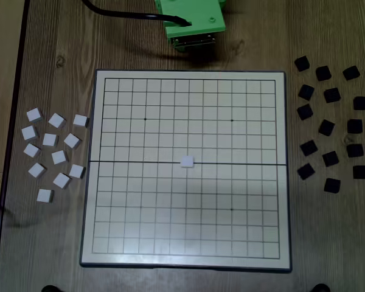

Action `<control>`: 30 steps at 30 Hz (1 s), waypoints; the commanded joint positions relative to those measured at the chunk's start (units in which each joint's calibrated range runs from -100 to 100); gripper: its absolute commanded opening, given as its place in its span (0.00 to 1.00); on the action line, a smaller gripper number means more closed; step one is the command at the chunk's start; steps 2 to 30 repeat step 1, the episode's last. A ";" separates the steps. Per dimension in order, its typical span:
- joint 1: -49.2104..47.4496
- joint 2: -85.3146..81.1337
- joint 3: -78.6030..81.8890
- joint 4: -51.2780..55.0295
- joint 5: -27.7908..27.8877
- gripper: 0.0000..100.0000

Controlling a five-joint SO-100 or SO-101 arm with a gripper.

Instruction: Grasp a White stone and put it on the board on position (0,0).

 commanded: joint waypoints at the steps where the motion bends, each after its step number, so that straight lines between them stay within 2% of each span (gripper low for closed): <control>1: 1.06 0.54 0.71 3.85 0.10 0.08; 30: 1.06 0.54 0.71 3.85 0.10 0.08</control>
